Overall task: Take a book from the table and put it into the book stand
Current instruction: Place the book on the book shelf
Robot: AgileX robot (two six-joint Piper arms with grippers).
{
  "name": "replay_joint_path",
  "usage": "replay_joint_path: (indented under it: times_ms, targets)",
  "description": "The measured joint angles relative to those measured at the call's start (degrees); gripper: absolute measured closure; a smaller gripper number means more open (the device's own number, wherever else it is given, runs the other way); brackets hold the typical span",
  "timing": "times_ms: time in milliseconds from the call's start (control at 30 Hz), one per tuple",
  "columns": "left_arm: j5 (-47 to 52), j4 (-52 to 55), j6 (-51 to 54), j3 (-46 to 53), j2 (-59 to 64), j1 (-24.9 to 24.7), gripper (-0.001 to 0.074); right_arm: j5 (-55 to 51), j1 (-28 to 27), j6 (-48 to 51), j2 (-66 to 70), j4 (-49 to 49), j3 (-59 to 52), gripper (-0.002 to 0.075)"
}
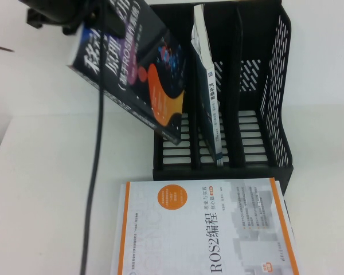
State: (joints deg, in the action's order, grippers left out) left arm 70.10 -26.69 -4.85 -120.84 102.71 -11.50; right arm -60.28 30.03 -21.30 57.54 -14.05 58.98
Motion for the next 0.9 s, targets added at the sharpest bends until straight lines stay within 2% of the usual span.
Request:
replay_joint_path:
  times_ms: [667, 900]
  targets:
    - [-1.12, 1.96, -1.29, 0.00, 7.72, -0.77, 0.0620, 2.26, 0.00, -0.70, 0.00, 1.00, 0.00, 0.0728]
    - [-2.59, 3.32, -1.39, 0.00, 9.37, -2.72, 0.0621, 3.24, 0.00, -0.94, 0.00, 1.73, 0.00, 0.0728]
